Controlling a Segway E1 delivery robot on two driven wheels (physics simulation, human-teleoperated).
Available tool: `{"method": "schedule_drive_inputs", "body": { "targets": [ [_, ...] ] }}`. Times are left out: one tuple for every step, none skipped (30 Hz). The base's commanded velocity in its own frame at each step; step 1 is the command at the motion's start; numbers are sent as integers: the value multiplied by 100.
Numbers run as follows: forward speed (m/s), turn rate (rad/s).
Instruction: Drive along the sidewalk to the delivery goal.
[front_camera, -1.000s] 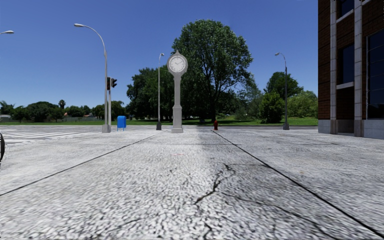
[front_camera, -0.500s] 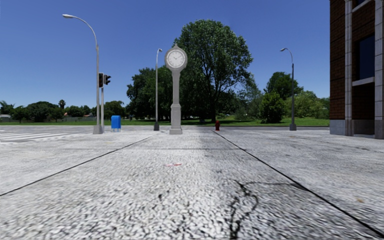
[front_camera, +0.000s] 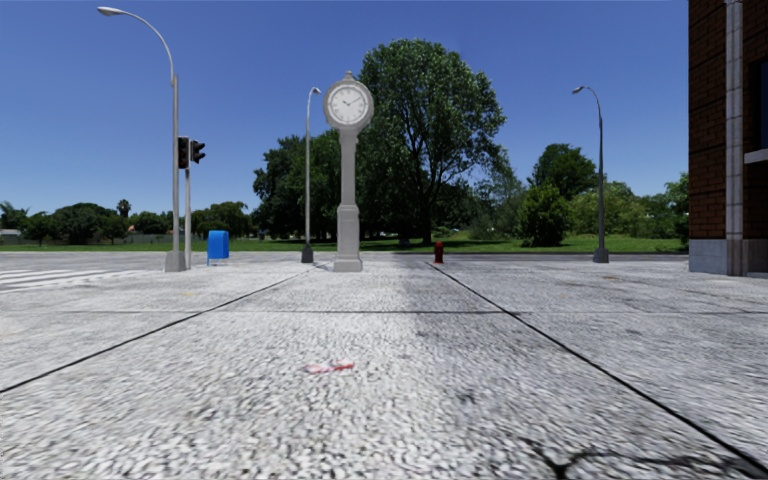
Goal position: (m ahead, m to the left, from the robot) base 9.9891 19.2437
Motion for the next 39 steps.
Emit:
{"method": "schedule_drive_inputs", "body": {
  "targets": [
    [200, 0],
    [200, 0],
    [200, 0],
    [200, 0],
    [200, 0],
    [200, 0],
    [200, 0],
    [200, 0],
    [200, 0],
    [200, 0],
    [200, 0],
    [200, 0],
    [200, 0],
    [200, 0],
    [200, 0],
    [200, 0],
    [200, 0],
    [200, 0],
    [200, 0],
    [200, 0],
    [200, 0],
    [200, 0],
    [200, 0],
    [200, 0],
    [200, 0],
    [200, 0],
    [200, 0],
    [200, 0],
    [200, 0],
    [200, 0],
    [200, 0],
    [200, 0],
    [200, 0],
    [200, 0],
    [200, 0],
    [200, 0],
    [200, 0],
    [200, 0],
    [200, 0]
  ]
}}
